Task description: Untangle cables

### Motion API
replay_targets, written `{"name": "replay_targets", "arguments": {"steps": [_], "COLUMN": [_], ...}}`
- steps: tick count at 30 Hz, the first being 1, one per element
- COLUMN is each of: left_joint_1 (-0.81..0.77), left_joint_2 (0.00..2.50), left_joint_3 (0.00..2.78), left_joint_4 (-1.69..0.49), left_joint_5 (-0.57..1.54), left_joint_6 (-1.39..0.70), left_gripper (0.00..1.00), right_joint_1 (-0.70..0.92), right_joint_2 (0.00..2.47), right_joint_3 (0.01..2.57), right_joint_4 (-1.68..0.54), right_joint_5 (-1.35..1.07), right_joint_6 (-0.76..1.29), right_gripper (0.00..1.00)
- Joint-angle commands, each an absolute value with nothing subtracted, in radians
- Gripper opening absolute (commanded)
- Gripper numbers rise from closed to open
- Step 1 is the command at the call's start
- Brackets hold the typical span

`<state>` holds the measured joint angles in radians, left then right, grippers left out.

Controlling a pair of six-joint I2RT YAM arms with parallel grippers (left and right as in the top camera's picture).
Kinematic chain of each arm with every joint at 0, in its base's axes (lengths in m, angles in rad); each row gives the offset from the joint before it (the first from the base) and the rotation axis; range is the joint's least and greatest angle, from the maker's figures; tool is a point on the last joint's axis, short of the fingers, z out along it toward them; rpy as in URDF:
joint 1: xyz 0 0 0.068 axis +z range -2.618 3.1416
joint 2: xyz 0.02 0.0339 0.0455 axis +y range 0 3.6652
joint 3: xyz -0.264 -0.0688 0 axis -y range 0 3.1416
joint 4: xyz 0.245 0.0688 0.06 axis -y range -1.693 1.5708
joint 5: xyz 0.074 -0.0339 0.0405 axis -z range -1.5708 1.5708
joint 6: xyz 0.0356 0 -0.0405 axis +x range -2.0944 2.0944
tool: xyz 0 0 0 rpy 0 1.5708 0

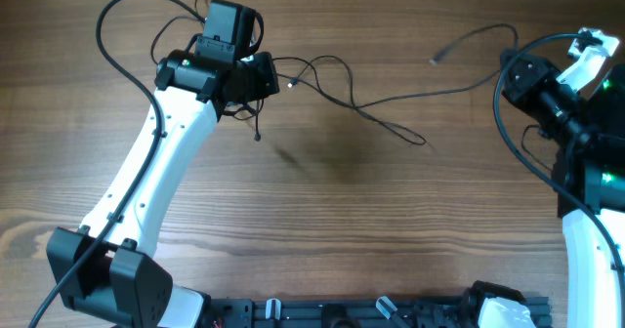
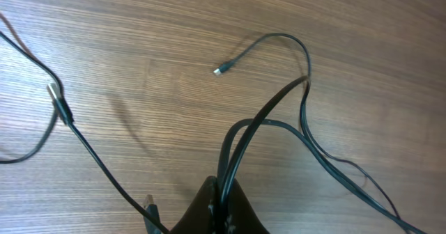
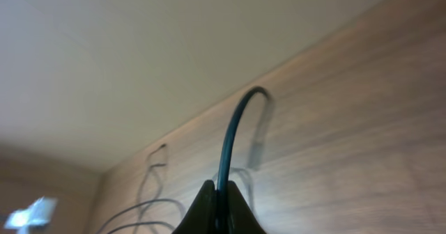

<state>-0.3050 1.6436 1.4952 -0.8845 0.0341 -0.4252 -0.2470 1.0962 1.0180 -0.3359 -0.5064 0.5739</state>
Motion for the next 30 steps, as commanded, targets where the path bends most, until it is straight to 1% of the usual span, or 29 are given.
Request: {"name": "replay_targets", "arguments": {"steps": [1,4,5,6,7,8,10,13,16,17,18,19,20,21,23,25,30], "left_joint_1": [-0.294,-0.297,-0.297,-0.297,-0.297,-0.297,-0.297,-0.297,-0.297,-0.297,-0.297,-0.297,-0.297,-0.297,-0.294,-0.277,-0.219], "left_joint_2": [1.666,1.69,1.697,1.701,1.704,1.704,1.704,1.704,1.704,1.704,1.704,1.704,1.704,1.704,1.704,1.704,1.704], "left_joint_3": [1.504,1.504,1.504,1.504,1.504,1.504,1.504,1.504,1.504,1.504,1.504,1.504,1.504,1.504,1.504,1.504,1.504], "left_joint_4": [-0.889,-0.896,-0.9,-0.906,-0.915,-0.925,-0.935,-0.937,-0.936,-0.935,-0.933,-0.932,-0.929,-0.925,-0.913,-0.898,-0.9], "left_joint_5": [-0.058,-0.042,-0.018,0.01,0.037,0.041,0.041,0.041,0.04,0.039,0.034,0.032,0.032,0.032,0.001,-0.005,0.004], "left_joint_6": [-0.434,-0.434,-0.434,-0.434,-0.434,-0.434,-0.423,-0.423,-0.424,-0.424,-0.424,-0.424,-0.424,-0.426,-0.468,-0.508,-0.533], "left_gripper": [0.04,0.04,0.08,0.3,0.61,0.8,0.98,0.98,0.9,0.89,0.89,0.92,0.99,1.0,1.0,1.0,1.0], "right_joint_1": [-0.25,-0.25,-0.25,-0.25,-0.25,-0.25,-0.25,-0.25,-0.25,-0.25,-0.25,-0.243,-0.236,-0.226,-0.189,-0.118,0.084], "right_joint_2": [1.109,1.109,1.109,1.109,1.109,1.109,1.109,1.109,1.109,1.109,1.109,1.113,1.116,1.121,1.143,1.185,1.317], "right_joint_3": [1.021,1.021,1.021,1.021,1.021,1.021,1.021,1.021,1.021,1.021,1.021,1.021,1.021,1.021,1.021,1.021,1.021], "right_joint_4": [-0.359,-0.36,-0.36,-0.36,-0.36,-0.36,-0.365,-0.392,-0.461,-0.489,-0.513,-0.538,-0.553,-0.571,-0.627,-0.659,-0.598], "right_joint_5": [-0.395,-0.395,-0.394,-0.39,-0.389,-0.387,-0.388,-0.388,-0.389,-0.409,-0.486,-0.598,-0.648,-0.686,-0.709,-0.708,-0.708], "right_joint_6": [0.547,0.545,0.537,0.536,0.529,0.523,0.524,0.523,0.495,0.488,0.434,0.36,0.321,0.294,0.284,0.257,0.239], "right_gripper": [0.04,0.04,0.04,0.04,0.04,0.04,0.04,0.04,0.04,0.05,0.04,0.04,0.04,0.04,0.04,0.04,0.04]}}
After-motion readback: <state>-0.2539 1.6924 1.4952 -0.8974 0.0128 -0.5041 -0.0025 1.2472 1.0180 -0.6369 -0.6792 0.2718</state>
